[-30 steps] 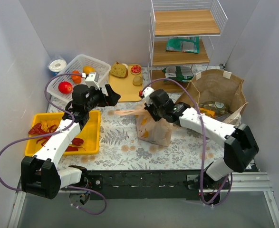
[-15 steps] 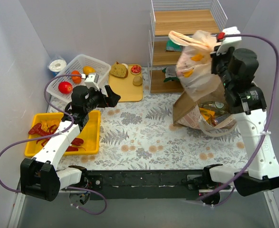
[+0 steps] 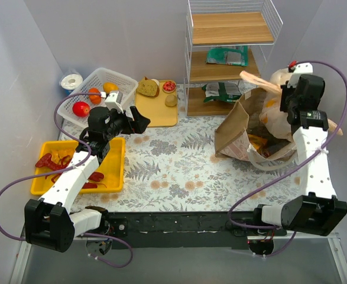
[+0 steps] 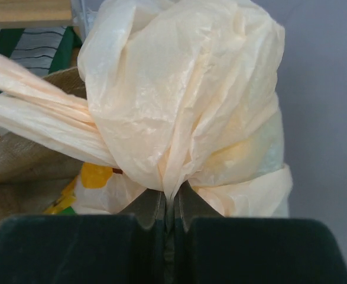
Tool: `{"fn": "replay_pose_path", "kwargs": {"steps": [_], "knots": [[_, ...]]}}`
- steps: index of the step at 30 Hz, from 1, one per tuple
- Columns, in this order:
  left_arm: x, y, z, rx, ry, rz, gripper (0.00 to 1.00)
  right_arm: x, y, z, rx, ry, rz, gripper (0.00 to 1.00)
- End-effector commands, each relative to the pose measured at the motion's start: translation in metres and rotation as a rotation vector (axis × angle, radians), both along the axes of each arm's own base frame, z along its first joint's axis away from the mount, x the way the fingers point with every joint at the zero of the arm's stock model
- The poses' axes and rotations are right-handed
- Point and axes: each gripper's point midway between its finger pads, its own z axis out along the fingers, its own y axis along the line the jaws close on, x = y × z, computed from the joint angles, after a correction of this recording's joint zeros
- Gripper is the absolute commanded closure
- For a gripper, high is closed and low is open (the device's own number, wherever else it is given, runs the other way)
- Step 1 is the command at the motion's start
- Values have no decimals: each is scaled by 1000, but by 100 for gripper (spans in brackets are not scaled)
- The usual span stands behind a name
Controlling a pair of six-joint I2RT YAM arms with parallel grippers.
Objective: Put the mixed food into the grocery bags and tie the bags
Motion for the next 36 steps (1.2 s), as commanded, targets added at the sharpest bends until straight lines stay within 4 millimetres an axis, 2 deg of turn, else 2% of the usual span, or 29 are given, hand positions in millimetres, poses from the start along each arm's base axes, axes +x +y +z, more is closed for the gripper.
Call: {"fn": "replay_pose_path", "kwargs": {"steps": [1,3,4,6,7,10,12,15,16,17,20,22,25,28,31,34,35,36], "knots": [[-6,-1,18,-23,-49,-18,2,-23,29,-7,152,-82,61,99],[-8,-3,17,-28,-45,-26,2,-23,57,-25,260,-72,169,99],[-7,-2,18,-28,-46,-26,2,-27,62,-48,281,-27,181,99],[-8,-2,18,-29,-48,-26,2,-30,67,-70,327,21,166,99],[-8,-3,17,-28,-43,-26,2,-33,72,-91,349,65,169,99],[-8,-2,15,-27,-40,-24,2,-38,98,-114,415,110,239,99],[-8,-3,13,-27,-36,-29,2,-39,110,-121,422,123,260,99],[-7,-3,12,-28,-32,-30,2,-43,141,-127,454,143,360,99],[-8,-4,12,-29,-29,-31,2,-43,144,-128,473,144,367,99],[-7,-3,11,-26,-30,-29,2,-41,144,-129,469,135,372,99],[-5,-3,18,-29,-60,-28,2,-36,118,-137,392,137,248,99],[-4,-2,17,-25,-60,-20,2,-32,86,-149,348,147,134,99],[-4,-2,18,-24,-62,-20,2,-36,55,-165,345,189,41,99],[-5,-2,18,-24,-63,-23,2,-41,40,-177,323,195,-17,99],[-4,-2,18,-25,-62,-21,2,-41,42,-182,330,191,-8,99],[-4,-2,18,-23,-61,-18,2,-41,55,-180,370,209,53,84],[-4,-1,17,-23,-59,-17,2,-39,57,-173,376,198,66,59],[-4,0,19,-23,-65,-12,2,-38,60,-167,385,189,87,44]]}}
